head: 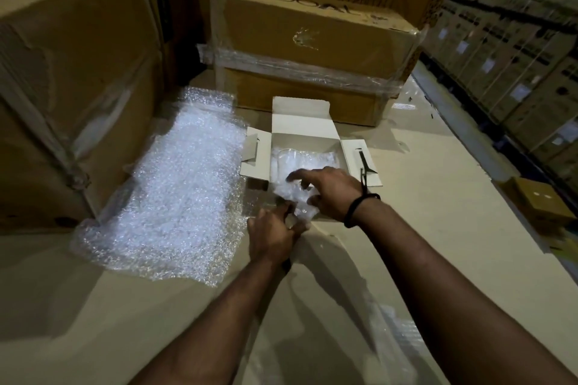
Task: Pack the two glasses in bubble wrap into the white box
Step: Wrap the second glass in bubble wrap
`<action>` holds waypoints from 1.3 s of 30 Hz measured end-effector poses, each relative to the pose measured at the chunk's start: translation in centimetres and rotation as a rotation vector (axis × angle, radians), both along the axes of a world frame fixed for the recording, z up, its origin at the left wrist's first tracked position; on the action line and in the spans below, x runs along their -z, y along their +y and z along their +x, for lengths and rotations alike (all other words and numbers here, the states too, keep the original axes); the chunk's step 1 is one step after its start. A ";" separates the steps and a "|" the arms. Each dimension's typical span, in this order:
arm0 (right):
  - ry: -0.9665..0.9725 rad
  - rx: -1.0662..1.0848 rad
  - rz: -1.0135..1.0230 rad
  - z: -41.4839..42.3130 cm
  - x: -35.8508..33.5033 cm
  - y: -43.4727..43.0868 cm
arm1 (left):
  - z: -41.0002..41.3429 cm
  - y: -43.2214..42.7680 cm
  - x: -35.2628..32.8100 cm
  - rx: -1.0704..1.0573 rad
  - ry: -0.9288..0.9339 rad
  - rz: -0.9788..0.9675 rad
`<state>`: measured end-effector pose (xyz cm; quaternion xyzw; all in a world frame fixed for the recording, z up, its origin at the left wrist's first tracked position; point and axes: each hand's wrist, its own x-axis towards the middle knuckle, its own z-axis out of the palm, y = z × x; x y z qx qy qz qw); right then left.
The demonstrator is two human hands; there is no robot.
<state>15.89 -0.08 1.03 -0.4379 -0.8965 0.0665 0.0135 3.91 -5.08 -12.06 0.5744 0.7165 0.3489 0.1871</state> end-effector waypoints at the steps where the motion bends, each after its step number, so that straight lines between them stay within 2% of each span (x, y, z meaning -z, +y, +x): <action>1: -0.006 -0.011 0.029 -0.3 0.5 0.0 | 0.1 -0.1 -0.2 -0.008 -0.022 -0.011; 5: 0.035 0.048 0.115 -0.4 1.0 0.4 | 0.2 -0.3 -0.7 0.004 -0.041 -0.064; 8: -0.024 0.105 0.129 -0.6 0.9 0.5 | -0.2 0.0 0.0 0.005 -0.069 -0.064; 14: -0.264 0.081 -0.201 -1.0 -0.8 -0.4 | -0.1 0.2 0.7 0.018 0.023 -0.027; 17: -0.340 0.163 -0.235 -0.7 -1.7 0.1 | 0.0 0.1 0.3 0.030 0.070 -0.030; 19: -0.306 0.238 -0.171 -0.9 -1.6 0.3 | 0.0 -0.1 0.3 0.037 0.073 -0.009; 22: -0.257 0.307 0.042 -1.9 -0.7 -0.3 | 0.0 0.0 0.4 0.018 0.036 -0.015; 26: -0.099 0.374 0.220 -2.5 0.4 -0.9 | 0.1 0.1 0.4 -0.002 0.059 -0.017; 30: 0.061 0.569 0.211 -0.7 0.3 -1.5 | 0.1 0.2 0.5 -0.001 0.086 -0.012; 35: -0.068 0.244 0.144 1.3 1.4 -2.8 | 0.0 0.6 0.9 0.005 0.090 -0.032; 39: -0.198 0.175 0.038 0.6 1.3 -2.8 | 0.1 0.6 0.9 0.009 0.102 -0.046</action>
